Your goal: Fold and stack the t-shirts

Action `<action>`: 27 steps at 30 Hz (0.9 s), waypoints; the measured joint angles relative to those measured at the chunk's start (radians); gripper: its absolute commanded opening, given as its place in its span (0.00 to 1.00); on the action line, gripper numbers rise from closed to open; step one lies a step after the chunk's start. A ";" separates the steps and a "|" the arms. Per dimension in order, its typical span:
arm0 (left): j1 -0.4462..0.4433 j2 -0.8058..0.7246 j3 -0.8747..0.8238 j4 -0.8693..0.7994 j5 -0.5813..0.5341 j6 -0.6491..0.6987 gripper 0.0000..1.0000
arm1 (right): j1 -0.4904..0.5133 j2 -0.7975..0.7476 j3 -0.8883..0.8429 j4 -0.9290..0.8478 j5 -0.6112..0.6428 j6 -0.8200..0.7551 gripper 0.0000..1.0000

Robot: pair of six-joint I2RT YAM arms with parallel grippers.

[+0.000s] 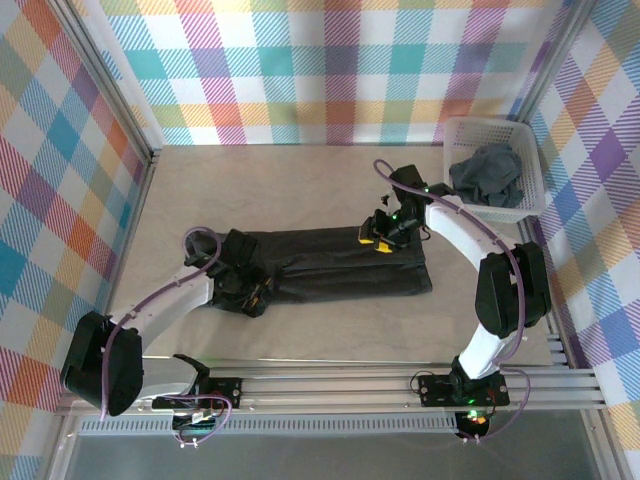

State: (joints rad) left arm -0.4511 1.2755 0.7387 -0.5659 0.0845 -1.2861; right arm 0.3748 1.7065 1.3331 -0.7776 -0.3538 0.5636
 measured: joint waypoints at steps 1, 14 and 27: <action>-0.001 0.007 -0.003 0.011 0.000 0.003 0.49 | 0.000 0.000 0.000 0.000 0.000 0.000 0.45; -0.060 0.087 -0.003 0.027 -0.034 0.101 0.19 | 0.000 -0.003 -0.006 0.007 0.000 0.001 0.45; -0.100 -0.028 -0.031 0.020 -0.046 0.074 0.00 | 0.000 -0.015 -0.030 0.015 0.000 0.005 0.45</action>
State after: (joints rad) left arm -0.5510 1.2476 0.7082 -0.5457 0.0387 -1.2121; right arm 0.3748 1.6913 1.3029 -0.7624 -0.3542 0.5682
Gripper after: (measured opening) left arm 0.055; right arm 0.446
